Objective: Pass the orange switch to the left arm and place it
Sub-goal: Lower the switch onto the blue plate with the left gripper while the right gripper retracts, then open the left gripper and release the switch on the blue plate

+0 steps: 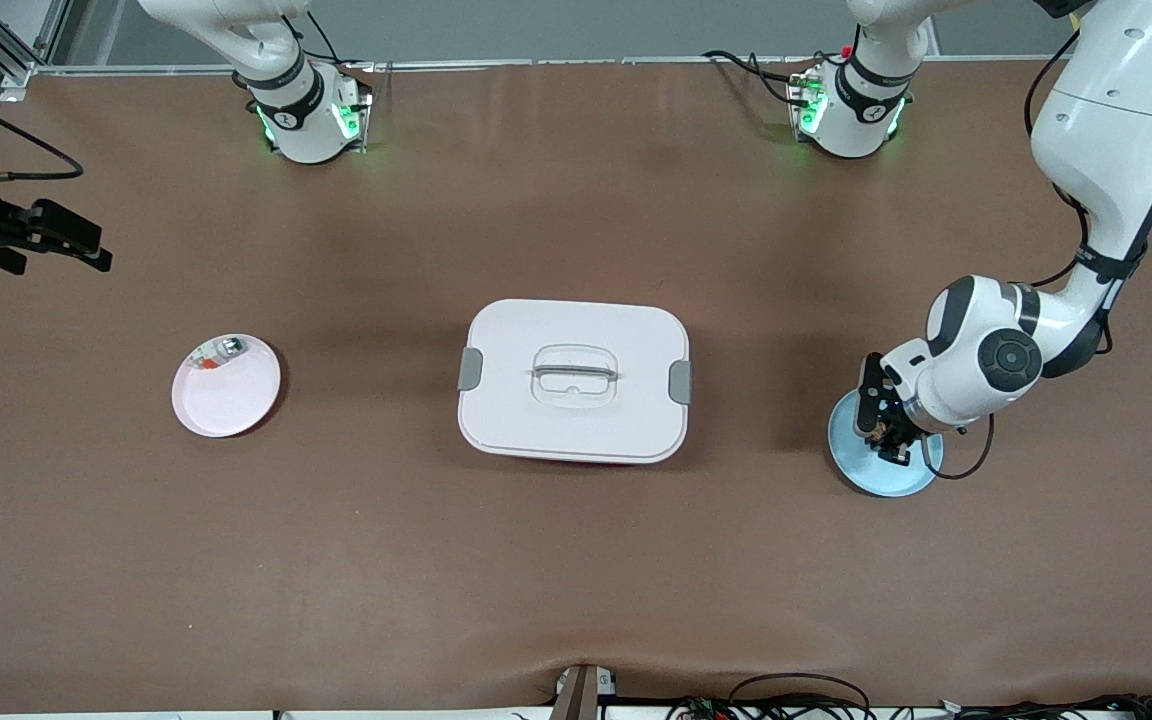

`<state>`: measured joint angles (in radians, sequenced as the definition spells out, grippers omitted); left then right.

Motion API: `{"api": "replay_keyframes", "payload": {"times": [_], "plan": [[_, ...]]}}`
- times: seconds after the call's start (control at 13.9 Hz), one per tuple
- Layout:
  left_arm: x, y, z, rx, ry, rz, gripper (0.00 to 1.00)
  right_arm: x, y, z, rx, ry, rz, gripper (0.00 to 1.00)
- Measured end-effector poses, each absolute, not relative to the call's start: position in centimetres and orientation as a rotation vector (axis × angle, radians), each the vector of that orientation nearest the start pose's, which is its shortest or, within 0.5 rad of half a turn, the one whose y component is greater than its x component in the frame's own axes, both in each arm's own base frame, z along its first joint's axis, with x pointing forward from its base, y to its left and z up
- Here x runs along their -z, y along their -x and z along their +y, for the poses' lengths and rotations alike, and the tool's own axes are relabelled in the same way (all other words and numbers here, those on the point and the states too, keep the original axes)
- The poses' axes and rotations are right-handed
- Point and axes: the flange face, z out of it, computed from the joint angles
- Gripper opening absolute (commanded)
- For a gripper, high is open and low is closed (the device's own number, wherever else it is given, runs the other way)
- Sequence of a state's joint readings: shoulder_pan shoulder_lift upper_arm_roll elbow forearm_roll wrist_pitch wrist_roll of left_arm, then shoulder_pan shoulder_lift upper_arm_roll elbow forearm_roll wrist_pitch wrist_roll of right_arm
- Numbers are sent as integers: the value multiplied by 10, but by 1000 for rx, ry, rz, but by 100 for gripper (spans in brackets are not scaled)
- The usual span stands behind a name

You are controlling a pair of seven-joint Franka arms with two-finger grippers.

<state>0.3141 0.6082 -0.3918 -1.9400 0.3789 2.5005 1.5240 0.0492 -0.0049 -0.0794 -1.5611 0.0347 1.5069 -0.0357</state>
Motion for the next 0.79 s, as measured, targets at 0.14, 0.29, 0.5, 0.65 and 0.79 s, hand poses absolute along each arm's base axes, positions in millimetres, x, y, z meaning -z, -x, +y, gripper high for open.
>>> {"api": "replay_keyframes", "payload": {"times": [0.14, 0.29, 0.5, 0.65, 0.79], "plan": [[-188, -619, -43, 18, 1908, 2471, 99, -627, -547, -14, -77, 3104, -6, 100], [-188, -619, -42, 17, 1915, 2466, 100, -624, -549, -14, -86, 3104, -6, 100], [-190, -620, -46, 21, 1975, 2418, 100, -618, -551, -13, -101, 3104, -8, 100], [-198, -621, -53, -8, 2055, 2362, 100, -617, -552, -13, -106, 3104, -8, 100], [-216, -627, -55, -46, 2117, 2301, 100, -616, -552, -13, -107, 3104, -7, 100]]}}
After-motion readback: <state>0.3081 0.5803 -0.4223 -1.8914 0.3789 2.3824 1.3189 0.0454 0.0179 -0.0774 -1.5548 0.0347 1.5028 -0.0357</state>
